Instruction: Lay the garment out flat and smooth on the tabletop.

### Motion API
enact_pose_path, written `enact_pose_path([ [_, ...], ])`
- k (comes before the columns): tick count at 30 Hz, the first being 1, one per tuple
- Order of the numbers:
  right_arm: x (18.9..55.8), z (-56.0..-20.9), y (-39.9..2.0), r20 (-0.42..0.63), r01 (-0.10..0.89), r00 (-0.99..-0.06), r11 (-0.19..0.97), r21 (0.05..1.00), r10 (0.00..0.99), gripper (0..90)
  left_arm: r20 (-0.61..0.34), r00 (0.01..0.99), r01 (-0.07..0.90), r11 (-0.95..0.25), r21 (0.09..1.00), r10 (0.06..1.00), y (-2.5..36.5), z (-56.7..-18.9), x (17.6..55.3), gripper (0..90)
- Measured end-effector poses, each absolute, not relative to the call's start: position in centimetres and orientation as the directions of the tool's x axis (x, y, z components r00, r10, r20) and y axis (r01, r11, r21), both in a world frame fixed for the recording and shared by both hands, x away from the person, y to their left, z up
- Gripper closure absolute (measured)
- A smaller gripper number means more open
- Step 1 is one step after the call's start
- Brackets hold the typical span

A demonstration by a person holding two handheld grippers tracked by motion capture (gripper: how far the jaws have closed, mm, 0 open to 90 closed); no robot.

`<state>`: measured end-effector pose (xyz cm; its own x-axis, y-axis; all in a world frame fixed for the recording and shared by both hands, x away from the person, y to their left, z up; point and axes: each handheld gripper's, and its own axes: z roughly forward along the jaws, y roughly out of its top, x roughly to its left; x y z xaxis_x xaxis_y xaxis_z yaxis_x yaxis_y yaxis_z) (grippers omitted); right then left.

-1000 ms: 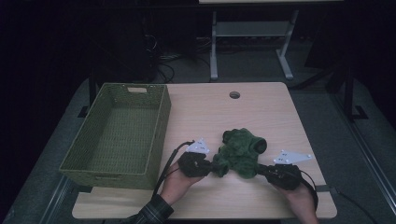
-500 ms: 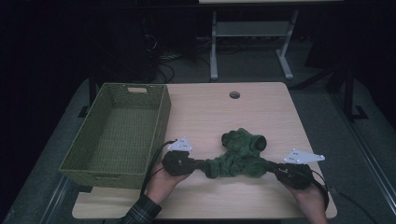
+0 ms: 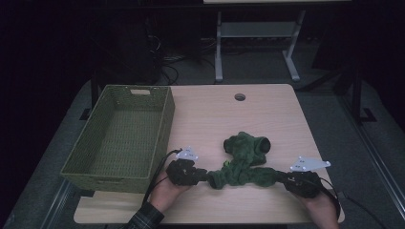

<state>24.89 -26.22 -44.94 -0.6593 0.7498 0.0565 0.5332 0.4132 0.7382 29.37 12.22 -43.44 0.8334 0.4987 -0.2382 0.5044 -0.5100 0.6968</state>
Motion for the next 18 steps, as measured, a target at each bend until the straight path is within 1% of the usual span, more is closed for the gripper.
enact_pose_path([
  [2, 24.9, -44.9, -26.3, 0.056, 0.529, -0.658, 0.409, 0.744, 0.751, 77.8, -0.233, 0.831, 0.497, -0.488, 0.717, 0.505, 12.5, -42.8, 29.3, 68.5],
  [4, 24.8, -44.8, -26.4, 0.053, 0.528, -0.648, 0.398, 0.751, 0.759, 70.8, -0.228, 0.836, 0.484, -0.475, 0.735, 0.500, 12.6, -42.0, 29.0, 64.4],
  [5, 24.8, -44.7, -26.5, 0.056, 0.526, -0.644, 0.389, 0.757, 0.763, 65.6, -0.221, 0.839, 0.476, -0.474, 0.741, 0.497, 12.6, -41.7, 29.0, 62.2],
  [6, 24.8, -44.6, -26.6, 0.051, 0.519, -0.642, 0.385, 0.763, 0.765, 63.7, -0.218, 0.843, 0.467, -0.469, 0.750, 0.492, 12.5, -41.4, 28.8, 61.9],
  [8, 24.7, -44.3, -26.7, 0.056, 0.508, -0.641, 0.368, 0.779, 0.766, 63.8, -0.199, 0.857, 0.439, -0.470, 0.766, 0.475, 12.1, -40.9, 28.5, 61.6],
  [10, 24.6, -43.8, -26.6, 0.067, 0.497, -0.644, 0.351, 0.794, 0.762, 67.1, -0.186, 0.867, 0.422, -0.483, 0.767, 0.461, 11.5, -40.8, 28.4, 61.7],
  [13, 24.8, -43.6, -26.0, 0.068, 0.473, -0.670, 0.354, 0.807, 0.740, 74.4, -0.169, 0.876, 0.406, -0.504, 0.762, 0.452, 10.5, -41.3, 28.8, 62.4],
  [15, 25.3, -43.7, -25.4, 0.071, 0.467, -0.687, 0.364, 0.806, 0.724, 80.3, -0.152, 0.879, 0.399, -0.523, 0.754, 0.452, 9.9, -42.0, 29.4, 65.3],
  [18, 26.1, -44.3, -24.5, 0.084, 0.481, -0.709, 0.392, 0.784, 0.700, 87.8, -0.168, 0.877, 0.418, -0.542, 0.729, 0.450, 9.3, -43.1, 30.3, 69.7],
])
